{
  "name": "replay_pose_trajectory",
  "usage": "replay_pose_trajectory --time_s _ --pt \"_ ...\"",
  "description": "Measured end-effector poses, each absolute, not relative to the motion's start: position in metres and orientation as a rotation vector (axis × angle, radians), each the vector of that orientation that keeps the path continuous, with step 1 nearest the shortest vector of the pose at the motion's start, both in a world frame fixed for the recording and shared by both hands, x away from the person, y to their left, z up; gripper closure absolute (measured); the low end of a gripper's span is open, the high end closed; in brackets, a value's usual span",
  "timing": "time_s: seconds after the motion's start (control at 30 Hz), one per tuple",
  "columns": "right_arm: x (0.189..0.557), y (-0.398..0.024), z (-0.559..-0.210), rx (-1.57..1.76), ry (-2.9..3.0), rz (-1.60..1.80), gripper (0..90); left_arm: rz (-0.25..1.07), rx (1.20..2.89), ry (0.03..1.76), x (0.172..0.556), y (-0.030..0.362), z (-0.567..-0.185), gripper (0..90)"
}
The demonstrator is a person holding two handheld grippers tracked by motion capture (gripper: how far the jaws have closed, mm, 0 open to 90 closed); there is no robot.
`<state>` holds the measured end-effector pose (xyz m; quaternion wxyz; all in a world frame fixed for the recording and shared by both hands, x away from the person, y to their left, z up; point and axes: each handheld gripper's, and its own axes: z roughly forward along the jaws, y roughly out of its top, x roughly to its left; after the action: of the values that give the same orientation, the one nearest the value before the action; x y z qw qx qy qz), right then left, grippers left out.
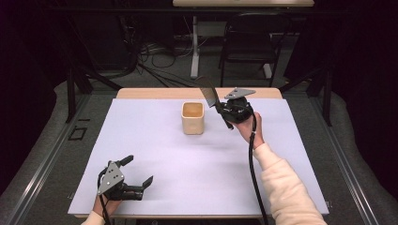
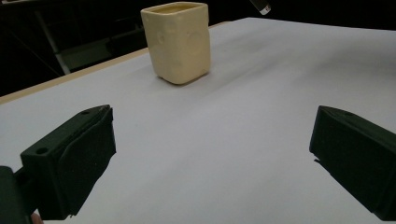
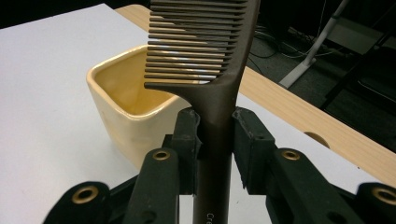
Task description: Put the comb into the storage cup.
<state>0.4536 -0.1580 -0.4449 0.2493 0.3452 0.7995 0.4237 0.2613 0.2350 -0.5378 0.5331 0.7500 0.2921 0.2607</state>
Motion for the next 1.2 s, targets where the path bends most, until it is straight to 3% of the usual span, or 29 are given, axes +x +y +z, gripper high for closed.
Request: replay_pose_trajectory --time_s 1.2 --pt "0.461 -0.138 -0.429 0.896 2.159 1.188 71.7 0.617 1.787 0.696 0.262 0.235 -0.538 0.4"
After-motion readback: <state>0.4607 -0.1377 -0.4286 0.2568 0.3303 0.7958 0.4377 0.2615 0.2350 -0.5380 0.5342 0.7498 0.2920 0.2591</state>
